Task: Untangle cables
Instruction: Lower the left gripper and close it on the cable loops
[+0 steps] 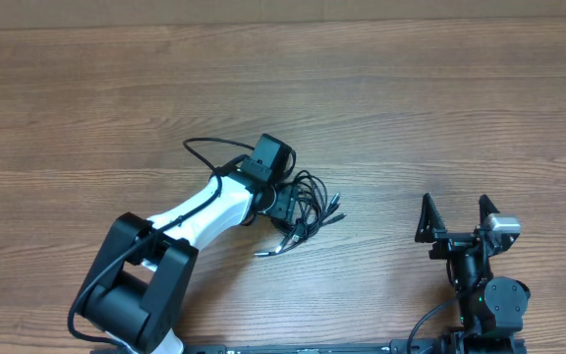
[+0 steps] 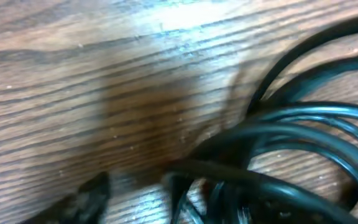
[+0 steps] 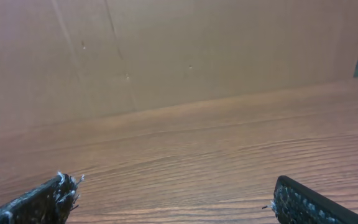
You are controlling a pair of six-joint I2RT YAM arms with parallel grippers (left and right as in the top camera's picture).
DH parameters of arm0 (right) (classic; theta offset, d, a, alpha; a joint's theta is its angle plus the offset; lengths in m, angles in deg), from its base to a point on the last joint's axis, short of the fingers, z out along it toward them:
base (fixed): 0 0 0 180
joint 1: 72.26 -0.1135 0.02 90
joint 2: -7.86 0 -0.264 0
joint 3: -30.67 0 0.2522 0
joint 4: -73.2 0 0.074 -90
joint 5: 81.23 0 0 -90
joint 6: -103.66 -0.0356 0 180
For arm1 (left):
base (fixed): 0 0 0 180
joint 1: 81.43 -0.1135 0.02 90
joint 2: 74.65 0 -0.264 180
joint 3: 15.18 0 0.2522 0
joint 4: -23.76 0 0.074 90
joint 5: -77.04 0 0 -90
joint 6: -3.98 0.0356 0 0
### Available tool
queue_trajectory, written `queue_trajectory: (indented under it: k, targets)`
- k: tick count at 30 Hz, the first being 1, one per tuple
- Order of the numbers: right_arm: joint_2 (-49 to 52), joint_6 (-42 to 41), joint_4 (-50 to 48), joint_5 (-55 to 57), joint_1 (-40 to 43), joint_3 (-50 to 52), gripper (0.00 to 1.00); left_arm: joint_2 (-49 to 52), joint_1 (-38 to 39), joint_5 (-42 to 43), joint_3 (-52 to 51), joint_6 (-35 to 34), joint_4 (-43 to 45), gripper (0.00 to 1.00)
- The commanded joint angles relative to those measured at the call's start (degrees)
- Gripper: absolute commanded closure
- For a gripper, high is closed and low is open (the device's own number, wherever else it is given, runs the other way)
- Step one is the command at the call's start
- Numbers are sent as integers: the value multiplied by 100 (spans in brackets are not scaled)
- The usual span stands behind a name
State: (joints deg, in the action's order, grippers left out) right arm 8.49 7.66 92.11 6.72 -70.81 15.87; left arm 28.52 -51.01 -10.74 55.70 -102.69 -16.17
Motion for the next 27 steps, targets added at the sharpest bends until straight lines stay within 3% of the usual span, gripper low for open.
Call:
queue_trajectory:
  k: [1,6,13,18,22,27]
  targets:
    - [-35,2,-33,70,-22,55,0,387,48,229,-173,-74,-199,43]
    - [-35,0,-33,70,-22,55,0,387,48,-44,-173,-66,-664,38]
    - [-35,2,-33,70,-22,55,0,387,48,-588,-173,-70,-1263,43]
    - [-35,0,-33,70,-22,55,0,387,48,-581,-173,-138,-1276,60]
    - [-35,0,-33,70,-22,55,0,387,48,-557,-173,-382,-1235,96]
    - [-35,2,-33,70,-22,55,0,387,48,-361,-173,-721,-1056,96]
